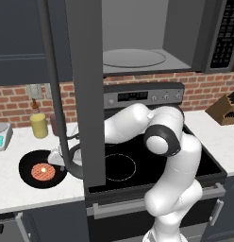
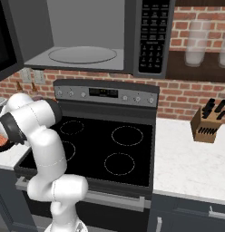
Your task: Open the microwave, place the bowl with waffle inside the microwave, then close the microwave door and turn it on.
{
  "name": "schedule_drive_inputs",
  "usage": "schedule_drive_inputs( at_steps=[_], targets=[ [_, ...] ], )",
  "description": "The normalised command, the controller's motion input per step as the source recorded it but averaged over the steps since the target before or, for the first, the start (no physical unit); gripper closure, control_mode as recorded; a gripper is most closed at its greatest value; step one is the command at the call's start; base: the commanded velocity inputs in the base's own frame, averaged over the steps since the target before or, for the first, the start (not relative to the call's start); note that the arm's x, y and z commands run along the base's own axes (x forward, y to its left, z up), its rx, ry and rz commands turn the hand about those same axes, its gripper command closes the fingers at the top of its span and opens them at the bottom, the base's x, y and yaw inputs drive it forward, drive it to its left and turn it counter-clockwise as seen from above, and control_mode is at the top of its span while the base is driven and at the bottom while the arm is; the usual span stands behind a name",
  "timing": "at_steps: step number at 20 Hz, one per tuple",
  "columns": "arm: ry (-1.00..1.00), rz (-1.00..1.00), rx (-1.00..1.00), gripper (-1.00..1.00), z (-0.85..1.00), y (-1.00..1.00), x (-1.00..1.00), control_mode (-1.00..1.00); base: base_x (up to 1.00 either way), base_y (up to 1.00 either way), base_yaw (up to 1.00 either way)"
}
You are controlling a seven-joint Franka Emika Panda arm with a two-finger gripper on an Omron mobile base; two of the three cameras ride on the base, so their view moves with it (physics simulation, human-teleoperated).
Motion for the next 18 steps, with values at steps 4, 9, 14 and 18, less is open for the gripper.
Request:
schedule_drive_inputs(
  at_steps=[4, 9, 14, 18],
  targets=[
    [-0.03, 0.0, 0.0, 1.0, 0.0, 0.0, 0.0, -1.0, 0.0, 0.0, 0.0],
    [-0.09, -0.05, -0.03, 1.0, 0.34, -0.05, -0.21, -1.0, 0.0, 0.0, 0.0],
    [-0.07, -0.15, -0.07, 1.0, 0.61, -0.19, -0.45, -1.0, 0.0, 0.0, 0.0],
    [0.0, -0.2, -0.01, 1.0, 0.58, -0.64, -0.43, -1.0, 0.0, 0.0, 0.0]
  ],
)
